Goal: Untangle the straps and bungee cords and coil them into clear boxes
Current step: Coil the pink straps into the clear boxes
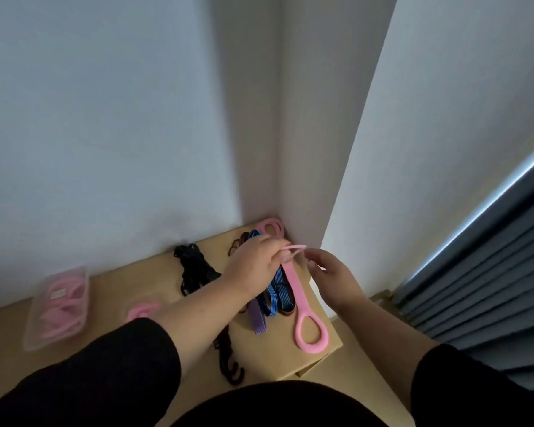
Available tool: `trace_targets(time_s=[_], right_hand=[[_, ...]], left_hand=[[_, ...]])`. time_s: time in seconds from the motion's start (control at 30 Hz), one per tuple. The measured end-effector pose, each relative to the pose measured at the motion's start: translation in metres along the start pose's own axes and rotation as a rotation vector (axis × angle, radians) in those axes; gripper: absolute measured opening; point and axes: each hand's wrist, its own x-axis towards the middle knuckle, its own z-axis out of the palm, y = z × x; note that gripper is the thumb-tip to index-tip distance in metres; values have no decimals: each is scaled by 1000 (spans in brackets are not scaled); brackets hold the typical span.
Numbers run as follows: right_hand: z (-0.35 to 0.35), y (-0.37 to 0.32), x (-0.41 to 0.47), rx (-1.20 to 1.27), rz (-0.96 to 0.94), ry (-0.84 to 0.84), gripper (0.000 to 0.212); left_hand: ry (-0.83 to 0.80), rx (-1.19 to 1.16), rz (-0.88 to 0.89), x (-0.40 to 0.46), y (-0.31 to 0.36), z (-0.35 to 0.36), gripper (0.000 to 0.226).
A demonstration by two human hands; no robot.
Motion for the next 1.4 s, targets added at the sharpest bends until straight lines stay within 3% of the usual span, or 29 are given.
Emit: trace_targets(time_s=[0.1, 0.3, 0.43, 0.5, 0.6, 0.8, 1.17, 1.3, 1.4], right_hand=[[5, -23, 11, -66, -82, -64, 33], [30, -65, 34, -81, -186, -76, 43], [45, -91, 42, 80, -282, -148, 40], [52, -102, 45, 67, -306, -178, 27], [65, -112, 48, 126, -275, -236, 12], [88, -143, 50, 338, -166, -353, 18], [134, -188, 42, 417, -155, -630, 26], [145, -196, 40, 439, -100, -680, 24], [152, -198, 40, 449, -85, -702, 22]], left_hand=[[135, -63, -2, 13, 7, -40, 25], [320, -113, 2, 22, 24, -110, 26], [375, -157, -9, 17, 28, -142, 24], [400, -172, -22, 12, 27, -153, 29], [423, -175, -40, 2, 22, -162, 30], [350, -125, -23, -37, -4, -172, 16], [390, 59, -113, -110, -51, -138, 31], [403, 17, -209, -123, -57, -136, 47], [476, -12, -285, -125, -57, -142, 47]])
